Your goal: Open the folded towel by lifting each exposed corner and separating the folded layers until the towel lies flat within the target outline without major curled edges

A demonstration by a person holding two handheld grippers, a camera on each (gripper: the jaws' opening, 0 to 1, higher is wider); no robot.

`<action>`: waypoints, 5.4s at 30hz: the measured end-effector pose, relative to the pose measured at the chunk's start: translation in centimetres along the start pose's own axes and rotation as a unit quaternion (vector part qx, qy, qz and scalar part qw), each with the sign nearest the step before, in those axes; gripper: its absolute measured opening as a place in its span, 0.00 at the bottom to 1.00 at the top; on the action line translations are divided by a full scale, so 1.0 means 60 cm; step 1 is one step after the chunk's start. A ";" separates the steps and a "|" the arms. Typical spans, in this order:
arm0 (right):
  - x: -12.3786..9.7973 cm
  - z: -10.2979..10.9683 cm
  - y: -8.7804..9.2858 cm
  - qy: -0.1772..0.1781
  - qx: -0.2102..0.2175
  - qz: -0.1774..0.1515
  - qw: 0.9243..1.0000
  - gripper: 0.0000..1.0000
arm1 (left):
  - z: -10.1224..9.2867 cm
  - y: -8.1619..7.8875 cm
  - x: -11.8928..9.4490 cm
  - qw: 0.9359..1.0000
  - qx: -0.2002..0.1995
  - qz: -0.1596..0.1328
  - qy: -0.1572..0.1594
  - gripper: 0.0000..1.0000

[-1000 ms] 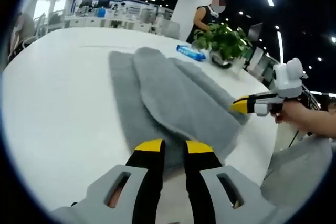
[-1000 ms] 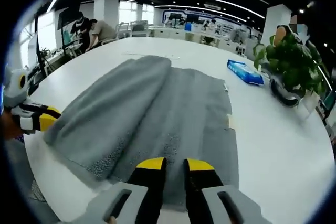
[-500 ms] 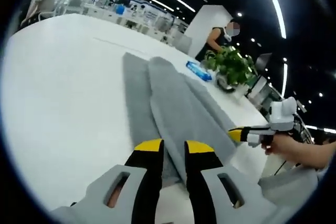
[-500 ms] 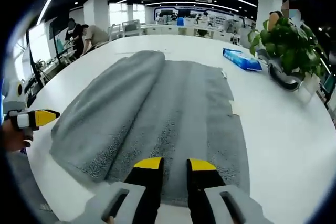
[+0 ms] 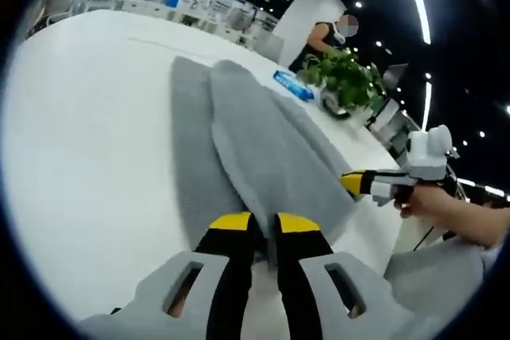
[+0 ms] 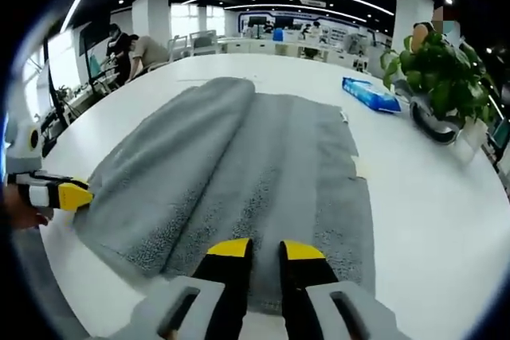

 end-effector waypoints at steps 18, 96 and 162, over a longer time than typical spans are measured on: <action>0.000 0.001 0.001 -0.007 -0.008 -0.008 1.000 0.10 | 0.007 -0.034 -0.045 0.996 0.078 -0.024 -0.043 0.01; -0.008 -0.068 0.031 -0.020 -0.071 -0.019 0.997 0.00 | 0.198 -0.099 -0.206 0.933 0.144 -0.081 -0.319 0.04; -0.158 -0.161 0.209 0.099 0.050 -0.028 0.993 0.03 | 0.224 -0.104 -0.262 0.908 0.080 -0.105 -0.397 0.09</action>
Point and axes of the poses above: the point that each gripper's makers call its tool centre point, and the gripper's own axes: x roughly forward along the fingers, z roughly to its left, y roughly out of its underside, the point moved 5 cm from there along -x, roughly backward along the fingers, and after that the axes turned 13 degrees about -x, right-handed, at the moved point
